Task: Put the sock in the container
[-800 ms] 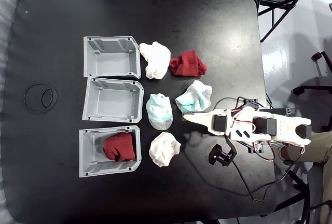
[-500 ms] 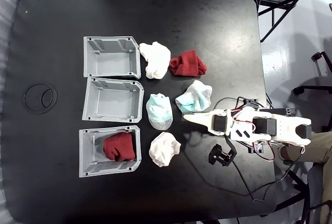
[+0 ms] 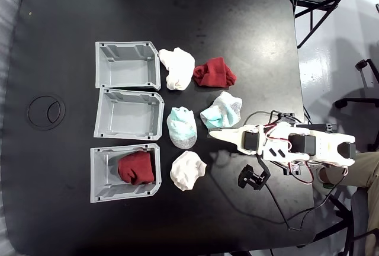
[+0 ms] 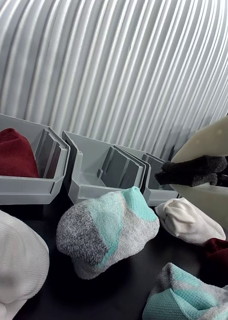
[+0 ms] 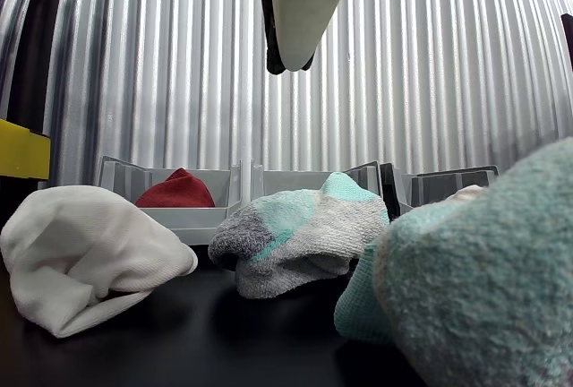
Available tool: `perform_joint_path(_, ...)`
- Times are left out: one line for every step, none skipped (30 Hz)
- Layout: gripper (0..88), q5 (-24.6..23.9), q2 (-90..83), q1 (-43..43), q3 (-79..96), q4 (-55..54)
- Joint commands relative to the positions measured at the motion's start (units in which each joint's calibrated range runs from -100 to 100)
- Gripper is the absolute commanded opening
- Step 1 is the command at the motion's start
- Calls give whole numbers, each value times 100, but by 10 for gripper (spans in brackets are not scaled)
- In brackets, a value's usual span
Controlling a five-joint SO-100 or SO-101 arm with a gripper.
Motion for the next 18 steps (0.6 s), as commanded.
perform_joint_path(14,16,25,-31,27,-24)
perform_joint_path(14,16,25,-31,27,-24)
perform_joint_path(14,16,25,-31,27,-24)
perform_joint_path(14,10,25,-15,27,-24)
perform_joint_path(14,-7,25,9,27,-24)
perform_joint_path(14,-13,25,24,27,-24)
perform_joint_path(14,-13,25,32,27,-24)
perform_joint_path(14,-13,25,32,27,-24)
perform_joint_path(14,4,25,32,27,-24)
perform_joint_path(14,4,25,32,27,-24)
perform_joint_path(14,4,25,32,27,-24)
perform_joint_path(14,4,25,32,27,-24)
perform_joint_path(14,4,25,32,27,-24)
perform_joint_path(14,10,25,40,27,-24)
perform_joint_path(14,16,25,40,27,-24)
perform_joint_path(14,16,25,48,27,-24)
perform_joint_path(14,16,25,48,27,-24)
perform_joint_path(14,16,8,48,27,-24)
